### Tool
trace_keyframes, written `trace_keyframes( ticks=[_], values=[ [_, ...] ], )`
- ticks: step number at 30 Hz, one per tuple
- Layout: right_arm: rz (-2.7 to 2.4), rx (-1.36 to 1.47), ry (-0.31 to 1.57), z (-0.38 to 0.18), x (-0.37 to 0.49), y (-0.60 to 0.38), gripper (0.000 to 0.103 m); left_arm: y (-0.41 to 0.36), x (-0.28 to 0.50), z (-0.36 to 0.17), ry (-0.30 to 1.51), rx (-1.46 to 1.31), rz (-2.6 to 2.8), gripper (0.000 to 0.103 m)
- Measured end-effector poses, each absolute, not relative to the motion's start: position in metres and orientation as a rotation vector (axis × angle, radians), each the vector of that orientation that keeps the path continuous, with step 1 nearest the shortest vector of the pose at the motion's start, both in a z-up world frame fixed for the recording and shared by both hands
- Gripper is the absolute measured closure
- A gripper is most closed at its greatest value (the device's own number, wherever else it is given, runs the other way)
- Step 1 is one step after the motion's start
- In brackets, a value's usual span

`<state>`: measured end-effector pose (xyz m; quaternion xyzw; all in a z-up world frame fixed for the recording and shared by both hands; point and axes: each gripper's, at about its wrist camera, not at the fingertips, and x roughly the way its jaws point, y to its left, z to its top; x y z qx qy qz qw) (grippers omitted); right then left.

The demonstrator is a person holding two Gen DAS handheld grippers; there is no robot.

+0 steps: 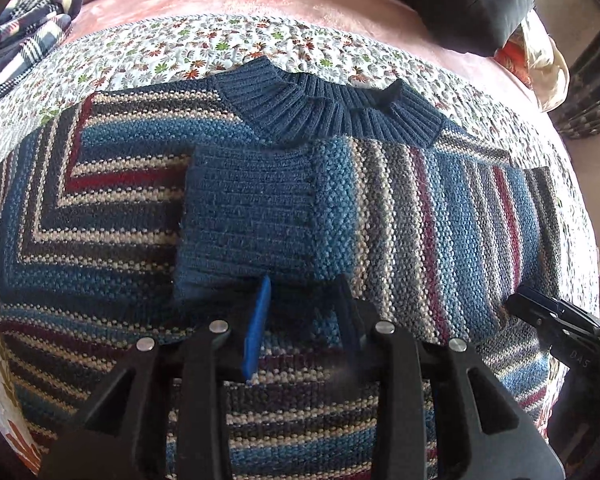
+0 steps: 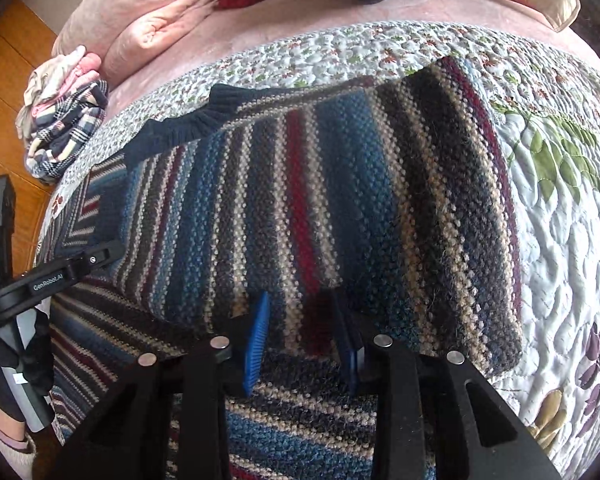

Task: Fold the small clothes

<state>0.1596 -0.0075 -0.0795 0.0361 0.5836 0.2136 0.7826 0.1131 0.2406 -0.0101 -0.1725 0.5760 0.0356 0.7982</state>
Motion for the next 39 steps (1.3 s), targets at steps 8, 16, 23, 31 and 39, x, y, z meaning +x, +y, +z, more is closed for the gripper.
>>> trace_keyframes(
  ticks=[8,16,23,31,39],
  values=[
    [0.437,0.017,1.226,-0.051,0.153,0.010,0.065,0.257,0.099,0.010,1.193,-0.445,0.086,0.066],
    [0.591,-0.014,1.199,-0.019,0.120,0.056,0.050,0.372,-0.004,0.048,1.080,-0.539,0.271,0.046],
    [0.639,-0.074,1.218,-0.027,0.100,0.093,0.049,0.502,-0.098,0.027,1.083,-0.714,0.540,0.044],
    [0.633,-0.115,1.218,-0.036,0.094,0.110,0.049,0.619,-0.154,-0.003,0.895,-0.979,0.756,0.046],
    [0.595,-0.122,1.239,-0.049,0.099,0.104,0.049,0.669,-0.155,-0.040,0.802,-1.145,0.789,0.047]
  ],
)
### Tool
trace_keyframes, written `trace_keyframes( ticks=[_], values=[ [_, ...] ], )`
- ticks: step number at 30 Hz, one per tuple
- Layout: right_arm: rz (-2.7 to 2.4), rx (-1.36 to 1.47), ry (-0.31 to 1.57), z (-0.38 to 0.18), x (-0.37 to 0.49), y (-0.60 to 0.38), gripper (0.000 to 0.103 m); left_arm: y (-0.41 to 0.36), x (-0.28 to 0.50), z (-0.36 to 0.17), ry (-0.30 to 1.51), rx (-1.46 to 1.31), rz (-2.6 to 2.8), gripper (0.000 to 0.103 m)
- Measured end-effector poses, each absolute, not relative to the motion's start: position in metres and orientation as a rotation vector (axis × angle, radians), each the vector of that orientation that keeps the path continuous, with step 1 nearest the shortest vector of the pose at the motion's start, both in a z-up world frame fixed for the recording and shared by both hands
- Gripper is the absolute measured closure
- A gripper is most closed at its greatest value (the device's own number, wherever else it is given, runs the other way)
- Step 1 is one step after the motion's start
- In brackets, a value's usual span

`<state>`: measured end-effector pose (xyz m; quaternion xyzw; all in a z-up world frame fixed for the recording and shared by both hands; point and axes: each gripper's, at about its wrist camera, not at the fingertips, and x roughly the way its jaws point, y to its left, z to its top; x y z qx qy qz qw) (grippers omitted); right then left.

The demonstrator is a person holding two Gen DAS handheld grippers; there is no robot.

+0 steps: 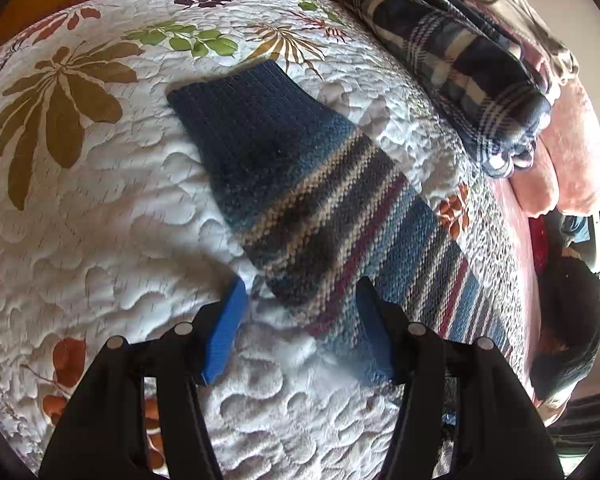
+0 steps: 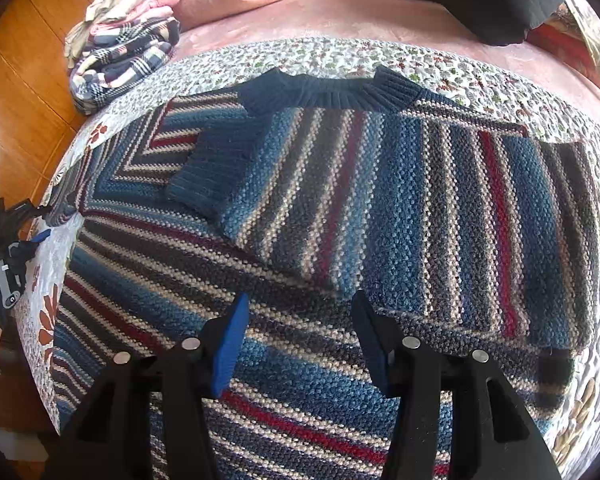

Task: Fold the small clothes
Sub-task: 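Move the left tool to the other sleeve cuff and close on it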

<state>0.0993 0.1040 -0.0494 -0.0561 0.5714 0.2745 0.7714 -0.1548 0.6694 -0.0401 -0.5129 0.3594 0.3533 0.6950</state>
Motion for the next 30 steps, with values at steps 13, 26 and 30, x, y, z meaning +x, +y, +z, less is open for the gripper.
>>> trace_keyframes(
  ticks=[13,26,30],
  values=[
    [0.562,-0.155,1.258,-0.064,0.099,0.096,0.049,0.686,-0.121,-0.038,0.872,-0.972,0.855,0.085],
    [0.550,-0.128,1.240,-0.052,0.097,0.076,0.049,0.636,-0.092,0.006,0.836,-0.803,0.750,0.094],
    [0.545,-0.110,1.233,-0.049,0.097,0.068,0.049,0.614,-0.077,0.021,0.794,-0.813,0.674,0.094]
  ],
)
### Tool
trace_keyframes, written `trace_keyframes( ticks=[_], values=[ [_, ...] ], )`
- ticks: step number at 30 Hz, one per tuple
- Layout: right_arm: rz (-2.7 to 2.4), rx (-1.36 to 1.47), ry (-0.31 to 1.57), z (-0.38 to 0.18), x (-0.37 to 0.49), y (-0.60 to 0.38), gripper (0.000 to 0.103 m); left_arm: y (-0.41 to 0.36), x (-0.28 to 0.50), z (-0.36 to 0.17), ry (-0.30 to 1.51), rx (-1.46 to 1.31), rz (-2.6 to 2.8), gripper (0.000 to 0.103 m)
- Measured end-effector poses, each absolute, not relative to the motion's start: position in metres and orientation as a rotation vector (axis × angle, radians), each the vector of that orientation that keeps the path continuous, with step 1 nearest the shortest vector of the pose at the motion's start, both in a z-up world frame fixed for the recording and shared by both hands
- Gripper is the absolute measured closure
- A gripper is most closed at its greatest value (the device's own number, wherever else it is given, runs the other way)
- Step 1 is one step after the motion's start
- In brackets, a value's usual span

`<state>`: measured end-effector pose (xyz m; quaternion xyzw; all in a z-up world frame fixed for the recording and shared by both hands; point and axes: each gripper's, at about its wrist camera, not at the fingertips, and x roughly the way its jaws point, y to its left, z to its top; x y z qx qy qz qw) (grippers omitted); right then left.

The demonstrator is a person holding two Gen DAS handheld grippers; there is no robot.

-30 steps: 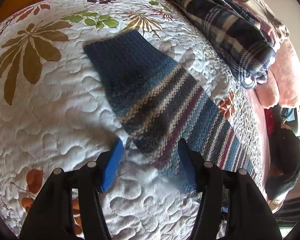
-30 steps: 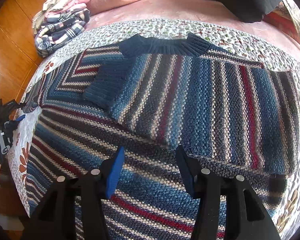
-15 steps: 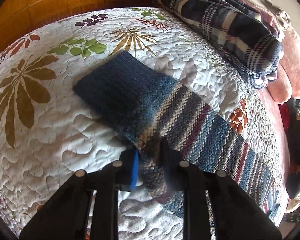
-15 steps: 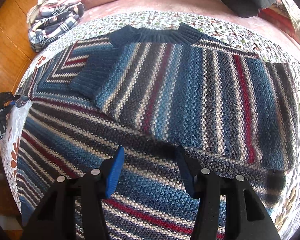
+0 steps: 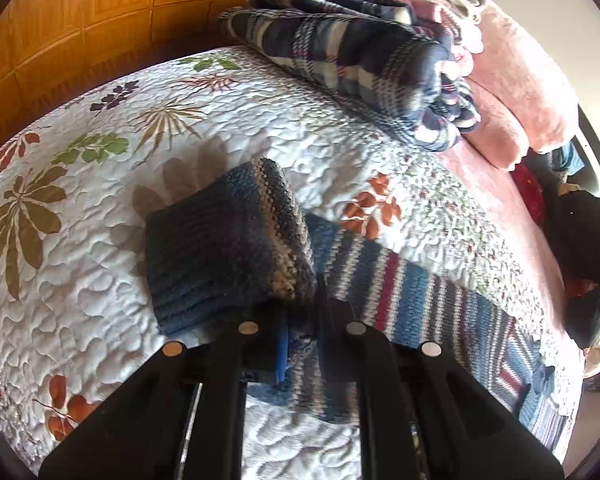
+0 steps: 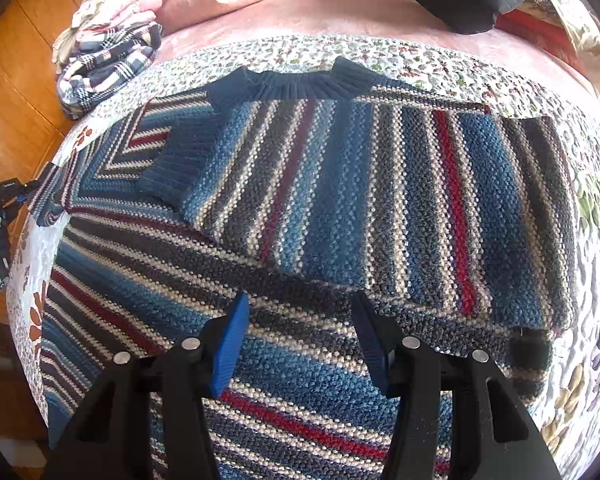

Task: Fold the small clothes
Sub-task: 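Move the left tool to the other sleeve cuff and close on it, then fold the held sleeve across the sweater body toward the first sleeve with the left tool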

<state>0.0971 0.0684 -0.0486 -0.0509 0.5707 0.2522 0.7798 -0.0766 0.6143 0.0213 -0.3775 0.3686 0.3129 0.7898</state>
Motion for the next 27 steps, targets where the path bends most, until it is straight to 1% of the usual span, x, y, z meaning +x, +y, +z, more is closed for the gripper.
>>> trace_keyframes(
  ticks=[6,14,27],
  values=[
    [0.535,-0.090,1.233,-0.047,0.098,0.058,0.049,0.558,-0.041,0.045,0.757,-0.769,0.510,0.094],
    [0.524,-0.072,1.231,-0.048,0.099,0.044,0.049,0.488,-0.003,0.058,0.730,-0.761,0.342,0.094],
    [0.531,-0.052,1.232,-0.052,0.098,0.038,0.049,0.379,0.041,0.054,0.740,-0.734,0.158,0.094]
  ],
)
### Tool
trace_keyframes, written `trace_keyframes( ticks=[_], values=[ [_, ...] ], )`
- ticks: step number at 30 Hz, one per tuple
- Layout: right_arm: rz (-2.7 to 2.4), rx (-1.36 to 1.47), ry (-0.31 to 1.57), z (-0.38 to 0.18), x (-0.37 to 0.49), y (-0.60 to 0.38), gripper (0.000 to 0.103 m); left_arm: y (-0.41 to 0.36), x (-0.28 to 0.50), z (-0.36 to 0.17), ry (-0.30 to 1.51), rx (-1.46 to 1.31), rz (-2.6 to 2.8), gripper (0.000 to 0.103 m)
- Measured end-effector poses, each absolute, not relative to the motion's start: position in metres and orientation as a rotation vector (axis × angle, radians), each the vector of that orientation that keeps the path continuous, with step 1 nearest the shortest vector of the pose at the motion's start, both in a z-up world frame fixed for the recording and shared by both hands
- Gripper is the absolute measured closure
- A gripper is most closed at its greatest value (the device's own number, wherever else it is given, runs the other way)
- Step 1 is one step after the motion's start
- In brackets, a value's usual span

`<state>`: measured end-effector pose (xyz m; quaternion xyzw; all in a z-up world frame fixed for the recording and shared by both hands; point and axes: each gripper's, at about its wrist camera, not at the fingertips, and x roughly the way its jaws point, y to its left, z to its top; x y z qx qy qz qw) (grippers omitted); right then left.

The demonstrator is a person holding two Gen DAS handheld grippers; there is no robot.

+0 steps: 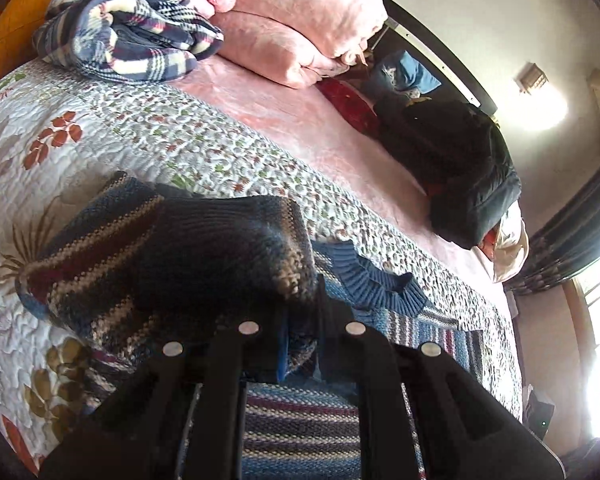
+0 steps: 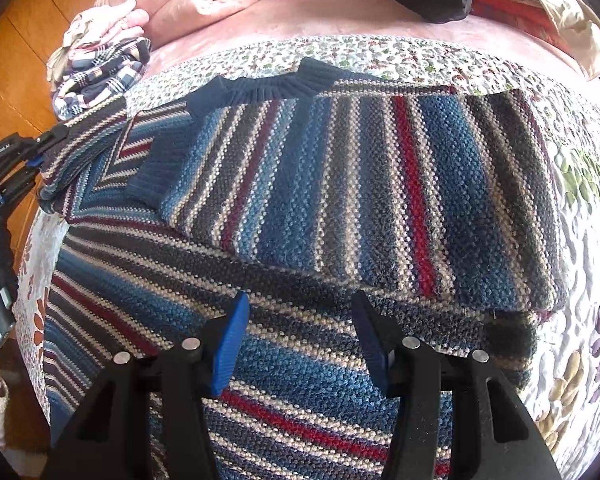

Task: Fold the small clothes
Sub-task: 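Fold the held sleeve across the sweater body toward the first sleeve with the left tool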

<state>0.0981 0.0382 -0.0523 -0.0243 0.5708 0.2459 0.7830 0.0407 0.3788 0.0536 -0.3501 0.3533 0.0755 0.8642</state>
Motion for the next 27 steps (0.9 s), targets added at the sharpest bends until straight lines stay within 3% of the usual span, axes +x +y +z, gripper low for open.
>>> trace_keyframes(
  ticks=[18,23,27],
  values=[
    [0.522,-0.068,1.253,-0.057,0.096,0.042,0.049,0.322,0.068,-0.024,0.950,-0.742,0.081,0.092],
    [0.523,-0.093,1.250,-0.051,0.099,0.051,0.049,0.327,0.059,-0.015,0.972,-0.710,0.030,0.088],
    [0.562,-0.068,1.242,-0.039,0.106,0.064,0.049,0.346,0.020,0.026,0.877,-0.633,0.067,0.088]
  ],
)
